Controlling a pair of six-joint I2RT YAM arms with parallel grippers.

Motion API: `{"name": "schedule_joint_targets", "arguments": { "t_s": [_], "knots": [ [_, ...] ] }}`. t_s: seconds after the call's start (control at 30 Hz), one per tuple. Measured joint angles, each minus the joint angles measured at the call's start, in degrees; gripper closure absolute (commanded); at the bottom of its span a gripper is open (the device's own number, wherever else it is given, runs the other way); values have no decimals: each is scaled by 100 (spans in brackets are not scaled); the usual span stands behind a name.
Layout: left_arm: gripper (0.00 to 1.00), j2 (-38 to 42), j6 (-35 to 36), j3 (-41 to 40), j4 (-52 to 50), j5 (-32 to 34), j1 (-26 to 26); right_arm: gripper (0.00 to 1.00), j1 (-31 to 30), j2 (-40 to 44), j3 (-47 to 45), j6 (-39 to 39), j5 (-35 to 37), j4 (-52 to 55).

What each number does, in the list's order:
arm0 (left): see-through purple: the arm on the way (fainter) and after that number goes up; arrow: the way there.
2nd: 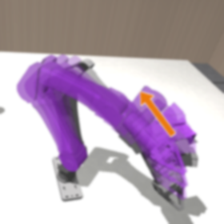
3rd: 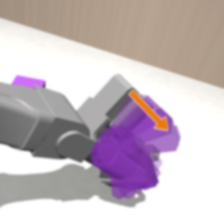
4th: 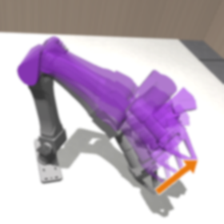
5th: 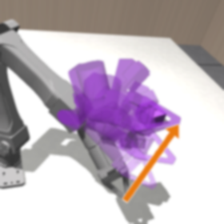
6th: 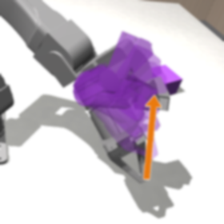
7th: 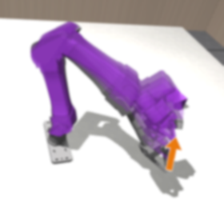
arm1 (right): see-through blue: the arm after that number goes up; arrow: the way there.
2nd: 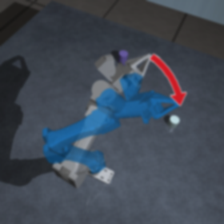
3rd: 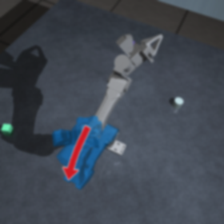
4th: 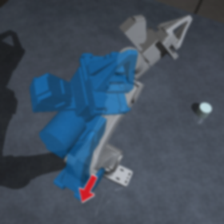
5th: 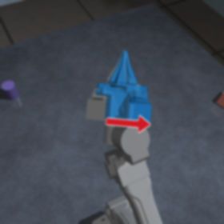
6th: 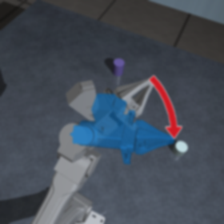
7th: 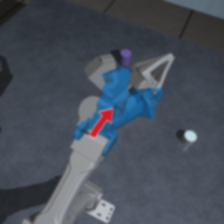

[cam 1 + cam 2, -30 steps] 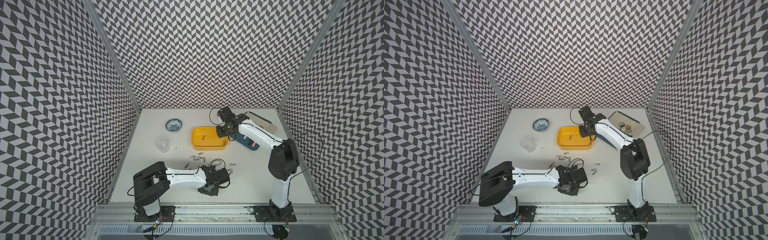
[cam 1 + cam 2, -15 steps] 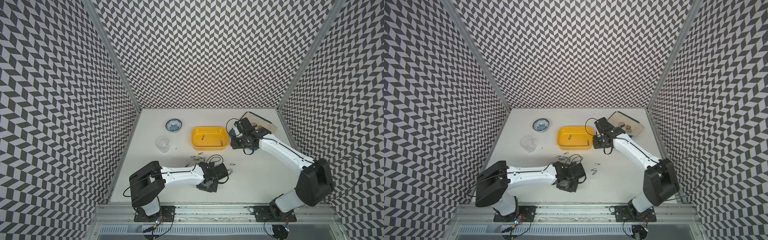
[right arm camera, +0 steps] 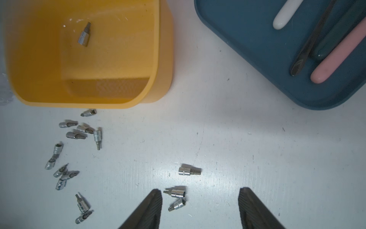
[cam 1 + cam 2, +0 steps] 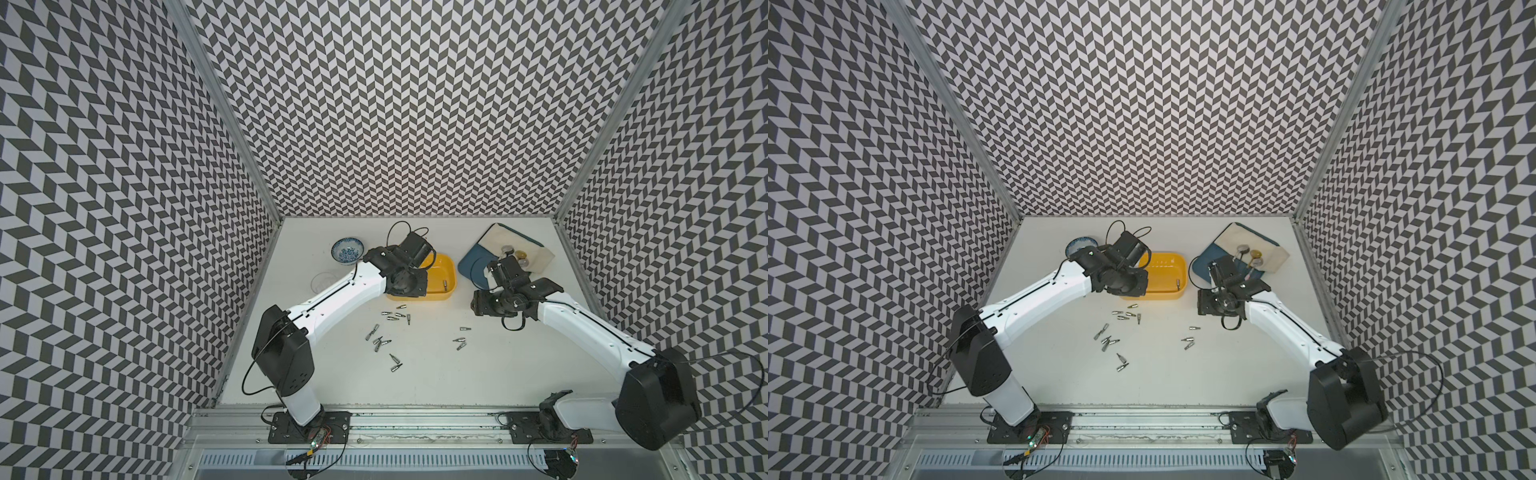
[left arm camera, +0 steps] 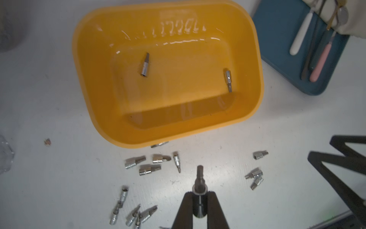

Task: Put the bit on the desktop into the storage box
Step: Place the screwdriver bit in the storage box.

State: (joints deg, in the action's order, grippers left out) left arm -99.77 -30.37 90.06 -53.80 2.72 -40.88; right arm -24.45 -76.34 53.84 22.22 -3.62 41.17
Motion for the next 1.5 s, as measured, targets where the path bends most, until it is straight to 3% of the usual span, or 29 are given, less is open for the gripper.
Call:
{"name": "schedule_joint_targets", "arguments": {
  "t_s": [0.17, 0.47, 1.43, 1.5],
  "knots": [
    [100, -903, 444, 476, 17, -42, 485, 34, -96, 387, -345, 57, -96, -35],
    [100, -2293, 916, 1475, 57, -155, 708, 36, -669, 544, -883, 378, -289, -116],
    [100, -3268, 1150, 1967, 210, -225, 868, 45, -1556, -52, -1198, 957, -4, -476],
    [96, -3268, 1152, 1971, 212, -225, 868, 46, -1556, -131, -1202, 968, 68, -518]
  ]
}}
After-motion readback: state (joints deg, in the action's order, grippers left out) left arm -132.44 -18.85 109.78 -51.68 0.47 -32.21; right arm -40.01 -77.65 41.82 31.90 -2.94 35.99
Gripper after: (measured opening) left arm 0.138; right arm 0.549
